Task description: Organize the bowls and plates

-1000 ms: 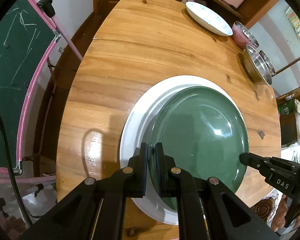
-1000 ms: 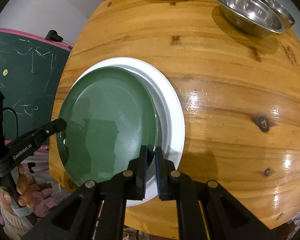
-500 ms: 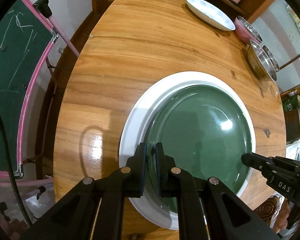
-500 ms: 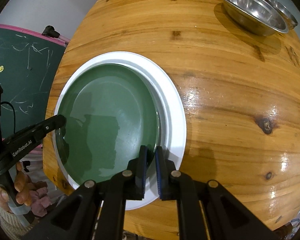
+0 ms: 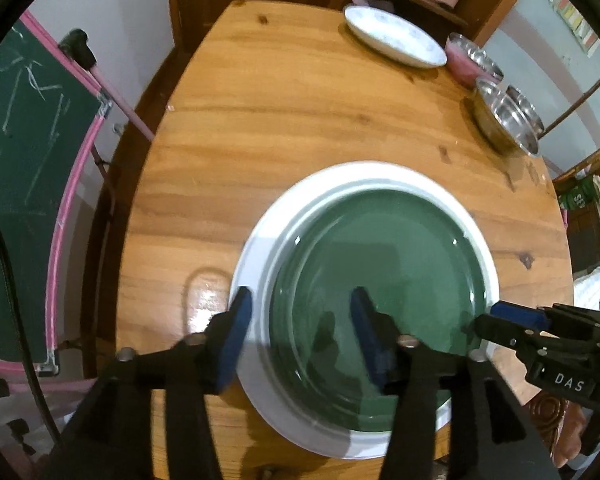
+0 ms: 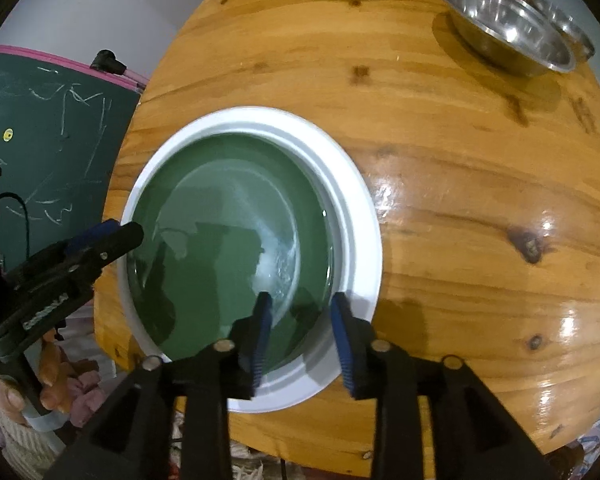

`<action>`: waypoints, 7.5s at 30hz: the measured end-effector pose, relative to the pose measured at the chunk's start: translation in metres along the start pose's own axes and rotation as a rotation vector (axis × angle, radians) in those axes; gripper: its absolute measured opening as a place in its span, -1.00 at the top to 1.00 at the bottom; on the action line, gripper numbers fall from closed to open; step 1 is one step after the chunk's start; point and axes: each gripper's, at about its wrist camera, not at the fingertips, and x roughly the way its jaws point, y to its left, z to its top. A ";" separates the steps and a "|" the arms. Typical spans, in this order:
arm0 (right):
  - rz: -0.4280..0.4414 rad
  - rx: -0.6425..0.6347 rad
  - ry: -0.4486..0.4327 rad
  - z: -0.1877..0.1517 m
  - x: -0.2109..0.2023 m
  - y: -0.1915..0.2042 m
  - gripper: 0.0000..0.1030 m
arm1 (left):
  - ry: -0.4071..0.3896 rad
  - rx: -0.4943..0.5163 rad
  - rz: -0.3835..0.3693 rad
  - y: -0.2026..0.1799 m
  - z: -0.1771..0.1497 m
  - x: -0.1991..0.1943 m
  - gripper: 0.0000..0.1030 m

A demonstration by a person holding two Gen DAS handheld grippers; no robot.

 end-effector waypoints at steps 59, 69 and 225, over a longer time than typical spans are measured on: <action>-0.088 0.055 -0.698 0.062 -0.270 0.034 0.35 | -0.709 0.147 -0.013 -0.044 0.106 -0.238 -0.68; -0.132 0.064 -0.706 0.112 -0.281 0.006 0.35 | -0.690 0.137 -0.021 -0.065 0.170 -0.227 -0.69; 0.072 0.021 -0.226 0.167 -0.045 -0.043 0.81 | -0.166 -0.088 -0.111 -0.010 0.163 0.005 0.85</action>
